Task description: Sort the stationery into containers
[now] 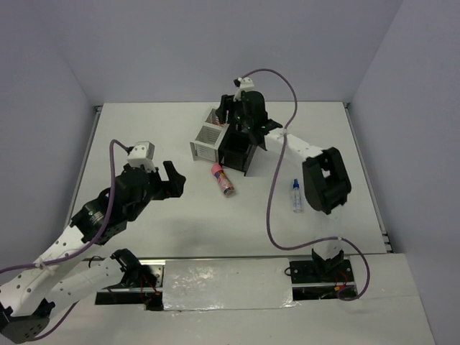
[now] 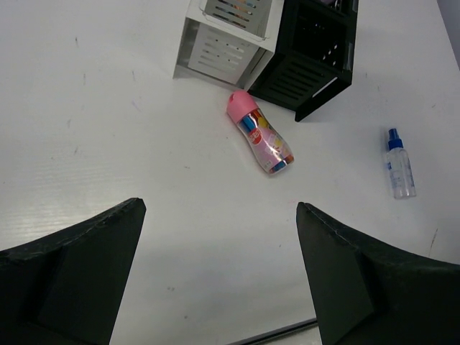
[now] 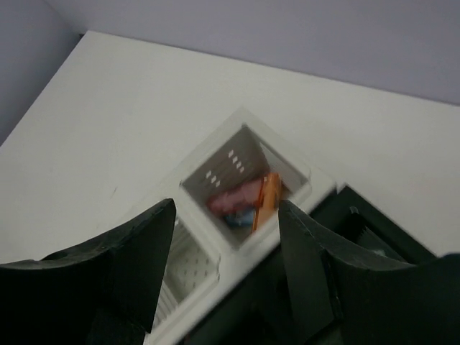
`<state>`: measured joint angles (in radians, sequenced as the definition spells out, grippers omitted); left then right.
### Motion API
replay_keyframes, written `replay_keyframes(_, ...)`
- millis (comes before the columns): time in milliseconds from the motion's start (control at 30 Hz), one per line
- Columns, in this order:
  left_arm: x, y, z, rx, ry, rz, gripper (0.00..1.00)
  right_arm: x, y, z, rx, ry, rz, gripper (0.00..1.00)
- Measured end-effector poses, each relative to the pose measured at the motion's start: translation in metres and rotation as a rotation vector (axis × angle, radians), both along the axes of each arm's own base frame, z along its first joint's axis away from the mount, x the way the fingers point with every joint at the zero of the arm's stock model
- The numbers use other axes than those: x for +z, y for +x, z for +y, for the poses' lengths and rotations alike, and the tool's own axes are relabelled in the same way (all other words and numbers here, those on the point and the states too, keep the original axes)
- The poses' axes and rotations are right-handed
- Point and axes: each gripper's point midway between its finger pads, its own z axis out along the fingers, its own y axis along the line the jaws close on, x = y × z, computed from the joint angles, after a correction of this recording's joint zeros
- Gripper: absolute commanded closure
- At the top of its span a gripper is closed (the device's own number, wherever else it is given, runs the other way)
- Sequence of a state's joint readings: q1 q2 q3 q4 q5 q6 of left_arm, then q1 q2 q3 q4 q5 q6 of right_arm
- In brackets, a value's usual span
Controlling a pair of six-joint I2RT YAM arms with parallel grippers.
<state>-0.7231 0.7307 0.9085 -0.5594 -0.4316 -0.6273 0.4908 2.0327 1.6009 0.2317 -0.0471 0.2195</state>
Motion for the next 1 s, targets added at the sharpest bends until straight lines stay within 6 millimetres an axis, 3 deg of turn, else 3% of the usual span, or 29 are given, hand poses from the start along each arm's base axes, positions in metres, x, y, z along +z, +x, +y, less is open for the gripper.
replay_keyframes(100,-0.012,0.012,-0.014,0.016,-0.017,0.048,0.01,0.030,-0.037,-0.022,-0.025,0.010,0.027,0.19)
replay_keyframes(167,-0.035,0.025,-0.032,0.034,-0.016,0.131,0.01,0.077,-0.064,-0.043,-0.071,0.038,0.021,0.18)
replay_keyframes(233,-0.059,0.036,-0.049,0.061,0.006,0.215,0.01,0.125,-0.096,-0.066,-0.111,0.080,-0.005,0.01)
replay_keyframes(333,-0.103,0.045,-0.087,0.094,0.065,0.336,0.01,0.180,-0.153,-0.106,-0.166,0.149,-0.065,0.00)
replay_keyframes(367,-0.112,0.046,-0.098,0.108,0.082,0.363,0.01,0.185,-0.171,-0.118,-0.185,0.163,-0.070,0.00)
replay_keyframes(467,-0.129,0.053,-0.126,0.165,0.099,0.398,0.01,0.166,-0.218,-0.147,-0.214,0.152,-0.027,0.00)
replay_keyframes(533,-0.137,0.063,-0.139,0.213,0.100,0.401,0.01,0.148,-0.239,-0.155,-0.206,0.137,0.010,0.00)
replay_keyframes(767,-0.168,0.091,-0.151,0.354,0.137,0.404,0.03,0.089,-0.281,-0.155,-0.113,0.074,0.156,0.00)
replay_keyframes(867,-0.184,0.097,-0.150,0.385,0.162,0.412,0.05,0.083,-0.296,-0.152,-0.063,0.081,0.171,0.00)
replay_keyframes(1000,-0.205,0.101,-0.148,0.411,0.190,0.432,0.06,0.095,-0.308,-0.151,-0.023,0.109,0.140,0.00)
